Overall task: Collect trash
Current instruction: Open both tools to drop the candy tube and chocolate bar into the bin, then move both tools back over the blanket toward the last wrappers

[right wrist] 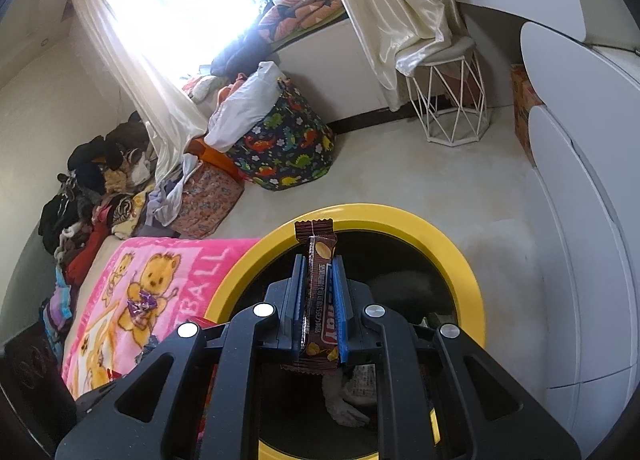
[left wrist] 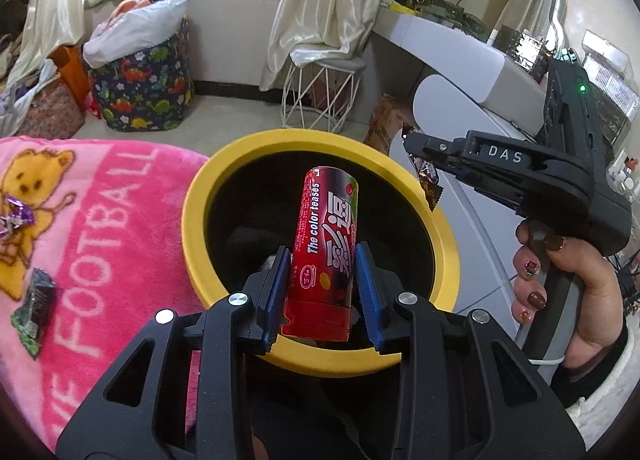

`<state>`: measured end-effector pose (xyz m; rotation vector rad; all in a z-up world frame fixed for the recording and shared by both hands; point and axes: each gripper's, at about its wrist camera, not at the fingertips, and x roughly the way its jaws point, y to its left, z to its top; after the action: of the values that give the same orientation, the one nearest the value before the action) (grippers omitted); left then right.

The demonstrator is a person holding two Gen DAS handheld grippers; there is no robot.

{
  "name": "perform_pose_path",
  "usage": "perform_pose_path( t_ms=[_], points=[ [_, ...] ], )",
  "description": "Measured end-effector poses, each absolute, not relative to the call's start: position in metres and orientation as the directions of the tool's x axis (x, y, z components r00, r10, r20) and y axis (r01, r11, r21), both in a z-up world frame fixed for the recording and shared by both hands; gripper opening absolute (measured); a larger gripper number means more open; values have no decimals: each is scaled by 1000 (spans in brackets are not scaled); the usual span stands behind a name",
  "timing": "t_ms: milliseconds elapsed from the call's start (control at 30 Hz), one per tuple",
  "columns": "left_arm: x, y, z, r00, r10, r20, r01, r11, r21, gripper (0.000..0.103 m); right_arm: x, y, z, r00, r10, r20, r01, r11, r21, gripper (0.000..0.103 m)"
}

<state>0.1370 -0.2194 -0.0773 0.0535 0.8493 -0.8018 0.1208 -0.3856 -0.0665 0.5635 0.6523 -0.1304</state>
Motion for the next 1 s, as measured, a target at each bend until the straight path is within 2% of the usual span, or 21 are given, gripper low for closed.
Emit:
perform_pose_path(
  t_ms=[233,333,367,400,467,533,567,733,800,1000],
  points=[
    [146,-230,-92,365,-598,-713,650,712,-265,27,123,-391,-75,781,55,-621,308,832,461,15],
    [153,-230,-96,363,-593,-719,637,721,-273,30,124,-394,-79,776,71,-627,312,821,478,27],
    [153,-229,-96,372,-588,-719,627,730,-273,48,125,-395,-80,772,63,-633,320,821,472,39],
    [153,-226,-95,381,-586,-715,615,738,-278,71,124,-395,-80,772,53,-633,329,819,469,50],
    [152,-215,-90,410,-592,-694,589,753,-294,83,124,-394,-80,773,49,-632,333,817,470,52],
    [149,-205,-84,441,-581,-684,570,770,-287,86,124,-391,-80,771,39,-635,336,823,459,60],
    [147,-201,-81,461,-570,-680,560,781,-276,93,124,-388,-79,772,32,-635,337,826,452,64],
    [139,-173,-65,558,-507,-657,497,838,-226,92,128,-371,-70,782,27,-622,310,850,426,66],
    [137,-159,-59,590,-486,-644,463,858,-223,92,127,-364,-67,789,23,-614,299,859,415,77],
    [135,-121,-46,661,-425,-619,389,899,-201,92,130,-338,-55,805,38,-593,241,891,384,79]
  ],
)
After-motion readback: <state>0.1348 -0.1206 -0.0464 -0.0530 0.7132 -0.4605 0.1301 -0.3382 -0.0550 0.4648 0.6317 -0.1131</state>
